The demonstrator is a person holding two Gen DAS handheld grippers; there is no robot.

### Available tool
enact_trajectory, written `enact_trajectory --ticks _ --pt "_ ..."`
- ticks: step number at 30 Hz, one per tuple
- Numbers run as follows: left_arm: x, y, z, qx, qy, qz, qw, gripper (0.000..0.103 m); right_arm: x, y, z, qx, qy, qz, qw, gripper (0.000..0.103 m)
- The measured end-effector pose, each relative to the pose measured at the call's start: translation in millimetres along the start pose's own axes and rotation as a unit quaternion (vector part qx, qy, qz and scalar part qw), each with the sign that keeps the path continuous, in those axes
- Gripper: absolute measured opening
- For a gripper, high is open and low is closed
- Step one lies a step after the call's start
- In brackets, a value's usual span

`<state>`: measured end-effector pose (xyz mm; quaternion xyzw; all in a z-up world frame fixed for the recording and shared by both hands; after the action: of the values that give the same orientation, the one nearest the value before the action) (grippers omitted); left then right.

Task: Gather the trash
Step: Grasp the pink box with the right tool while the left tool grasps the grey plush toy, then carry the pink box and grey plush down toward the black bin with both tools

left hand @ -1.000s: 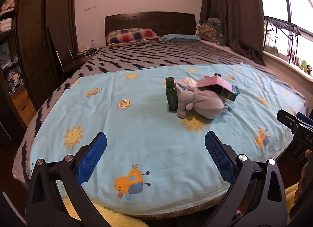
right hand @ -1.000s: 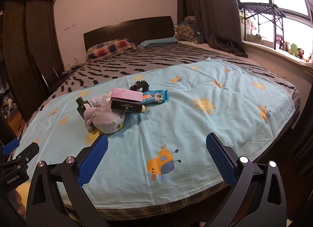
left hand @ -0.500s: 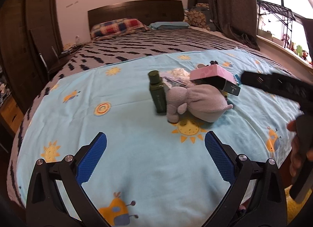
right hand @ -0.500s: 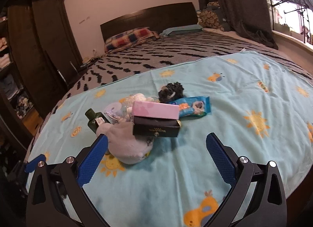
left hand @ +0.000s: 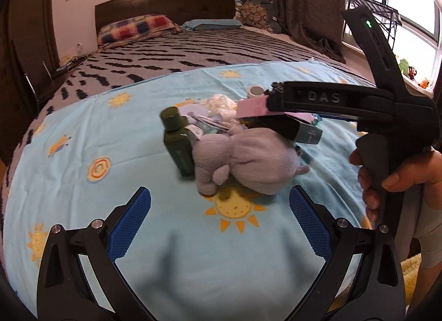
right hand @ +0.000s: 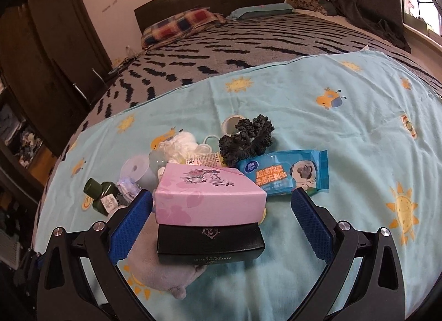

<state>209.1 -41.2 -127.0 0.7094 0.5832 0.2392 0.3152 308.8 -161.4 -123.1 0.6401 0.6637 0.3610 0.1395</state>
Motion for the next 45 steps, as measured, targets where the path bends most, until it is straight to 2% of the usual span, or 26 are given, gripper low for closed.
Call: enact_trajectory --ticks 3,5,7,14,25,27,29,30,37,45 --pt "-4 -1 8 0.008 -0.007 -0.009 0.9999 0.095 2 0 5 0.007 0.011 -0.001 1.000 0.095" --pt "-9 0 11 0.010 -0.006 -0.006 0.9999 0.095 3 0 8 0.015 0.017 0.000 1.000 0.085" --pt "-13 1 14 0.010 -0.009 -0.003 0.9999 0.093 5 0 10 0.018 0.023 -0.004 1.000 0.081" --pt "-38 1 30 0.025 -0.021 0.012 0.9994 0.086 5 8 -9 -0.018 0.028 -0.010 0.999 0.080" --pt "-38 12 65 0.037 -0.007 -0.010 0.9992 0.084 -21 24 -47 -0.068 0.018 0.005 0.998 0.080" --pt "-38 15 66 0.037 -0.010 -0.008 0.9992 0.080 -26 24 -51 -0.073 0.014 0.010 0.997 0.080" --pt "-40 16 64 0.037 -0.023 -0.010 0.9990 0.070 -28 23 -54 -0.077 0.012 0.011 0.997 0.080" --pt "-41 16 63 0.037 -0.022 -0.010 0.9990 0.069 -28 23 -56 -0.079 0.011 0.010 0.997 0.080" --pt "-42 11 47 0.025 -0.026 -0.002 0.9994 0.067 -24 18 -76 -0.096 0.007 -0.001 0.995 0.080" --pt "-37 11 -19 -0.027 -0.034 0.005 0.9991 0.066 -11 4 -121 -0.132 0.011 -0.016 0.991 0.080"
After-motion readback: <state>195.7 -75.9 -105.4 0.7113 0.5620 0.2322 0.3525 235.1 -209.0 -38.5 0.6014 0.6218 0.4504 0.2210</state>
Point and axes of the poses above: each gripper's, at about its wrist camera, not at the fingertips, and z roughly the way its jaws point, x to its left, y to its top, the point moved 7 cm from there along z, roughly the way its jaws point, and after that the axes turned 1 degree about -z, right-handed, at the moved point
